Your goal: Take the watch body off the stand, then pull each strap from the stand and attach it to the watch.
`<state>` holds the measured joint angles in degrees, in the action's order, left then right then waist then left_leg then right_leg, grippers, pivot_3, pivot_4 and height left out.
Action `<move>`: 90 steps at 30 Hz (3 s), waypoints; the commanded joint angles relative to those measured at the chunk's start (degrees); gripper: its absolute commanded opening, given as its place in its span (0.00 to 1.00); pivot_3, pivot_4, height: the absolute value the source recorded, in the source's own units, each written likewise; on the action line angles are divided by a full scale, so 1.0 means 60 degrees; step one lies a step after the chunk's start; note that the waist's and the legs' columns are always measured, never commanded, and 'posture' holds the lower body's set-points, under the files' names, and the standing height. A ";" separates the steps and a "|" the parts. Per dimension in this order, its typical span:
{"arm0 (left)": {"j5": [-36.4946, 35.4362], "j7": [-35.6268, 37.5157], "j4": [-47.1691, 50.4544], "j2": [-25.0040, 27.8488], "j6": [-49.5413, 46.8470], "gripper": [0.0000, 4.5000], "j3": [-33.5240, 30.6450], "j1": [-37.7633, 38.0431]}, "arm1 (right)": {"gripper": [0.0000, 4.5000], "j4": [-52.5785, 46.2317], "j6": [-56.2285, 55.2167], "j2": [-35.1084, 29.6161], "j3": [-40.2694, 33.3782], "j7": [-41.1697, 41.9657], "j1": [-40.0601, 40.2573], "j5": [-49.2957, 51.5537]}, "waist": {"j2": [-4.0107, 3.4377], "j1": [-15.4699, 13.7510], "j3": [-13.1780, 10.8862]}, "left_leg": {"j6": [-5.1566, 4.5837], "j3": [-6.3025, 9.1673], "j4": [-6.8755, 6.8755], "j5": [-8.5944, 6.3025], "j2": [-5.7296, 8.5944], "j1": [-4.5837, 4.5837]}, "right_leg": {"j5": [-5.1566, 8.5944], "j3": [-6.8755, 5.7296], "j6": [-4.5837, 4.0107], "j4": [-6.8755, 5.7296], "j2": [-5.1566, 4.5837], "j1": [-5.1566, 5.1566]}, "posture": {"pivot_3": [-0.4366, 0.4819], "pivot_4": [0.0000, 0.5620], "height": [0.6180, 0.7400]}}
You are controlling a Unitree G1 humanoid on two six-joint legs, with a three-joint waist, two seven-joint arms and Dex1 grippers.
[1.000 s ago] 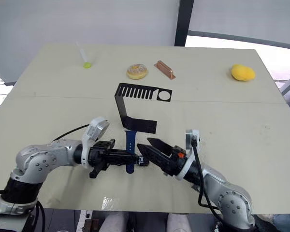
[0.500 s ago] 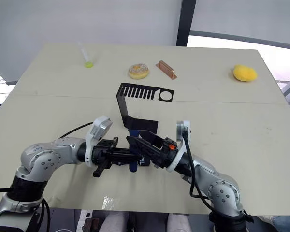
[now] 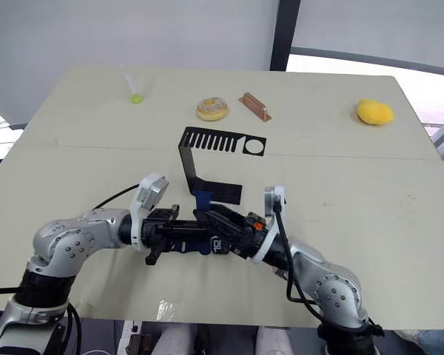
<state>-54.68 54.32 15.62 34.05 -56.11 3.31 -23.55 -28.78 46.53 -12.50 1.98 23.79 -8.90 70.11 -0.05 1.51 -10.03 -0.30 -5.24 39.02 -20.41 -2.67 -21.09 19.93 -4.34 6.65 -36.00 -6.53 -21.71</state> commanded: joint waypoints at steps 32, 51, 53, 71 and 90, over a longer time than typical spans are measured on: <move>0.0294 -0.0116 0.0260 -0.0274 0.0233 0.00 -0.0168 0.0233 | 0.27 0.0197 -0.0379 0.0259 0.0007 0.0154 -0.0089 -0.0024 | 0.0000 0.0003 0.0000 | 0.0000 0.0001 0.0002 0.0000 0.0000 0.0000 | 0.0000 -0.0001 0.0001 -0.0002 0.0000 0.0000 | 0.48 0.27 1.00; 0.0066 -0.0037 0.0616 -0.0146 0.0140 0.07 -0.0307 0.0489 | 0.00 0.0121 -0.0408 0.0278 -0.0070 0.0422 -0.0124 0.0093 | 0.0001 0.0004 0.0000 | 0.0000 0.0001 0.0002 0.0000 -0.0001 0.0000 | 0.0000 -0.0001 0.0001 -0.0003 0.0000 0.0000 | 0.48 0.27 1.00; 0.0367 0.0280 0.1132 0.0259 0.0424 0.21 -0.0150 0.0618 | 0.00 0.0003 -0.0470 0.0230 -0.0142 0.0428 -0.0204 0.0093 | 0.0000 0.0009 0.0000 | 0.0000 0.0002 0.0002 0.0000 -0.0003 0.0000 | 0.0000 -0.0001 0.0001 -0.0003 0.0000 0.0000 | 0.48 0.27 1.00; 0.5968 0.2054 -0.0434 0.2180 0.8590 1.00 -0.0382 0.2014 | 0.00 -0.1427 -0.2762 -0.3407 -0.2095 0.2162 0.1368 -0.3321 | 0.0000 -0.0235 0.0000 | -0.0010 -0.0036 -0.0003 -0.0006 0.0009 0.0000 | -0.0002 -0.0027 0.0004 0.0003 0.0001 -0.0014 | 0.48 0.27 1.00; 0.7974 0.0245 -0.1034 -0.0444 0.7203 1.00 0.2666 0.0816 | 0.00 -0.2189 -0.2436 -0.3800 -0.1818 0.2150 0.2726 -0.3416 | 0.0003 -0.0268 0.0001 | -0.0026 -0.0031 0.0013 -0.0003 0.0009 0.0006 | -0.0011 -0.0033 0.0019 0.0000 0.0010 0.0002 | 0.48 0.27 1.00</move>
<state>-7.22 56.10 8.83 31.56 -13.75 19.23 -18.37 -39.53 32.50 -35.14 -8.86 36.18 7.35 48.97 -0.03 -0.10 -10.02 -0.45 -5.42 39.10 -20.43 -2.62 -21.05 19.87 -4.56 6.77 -36.01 -6.47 -21.70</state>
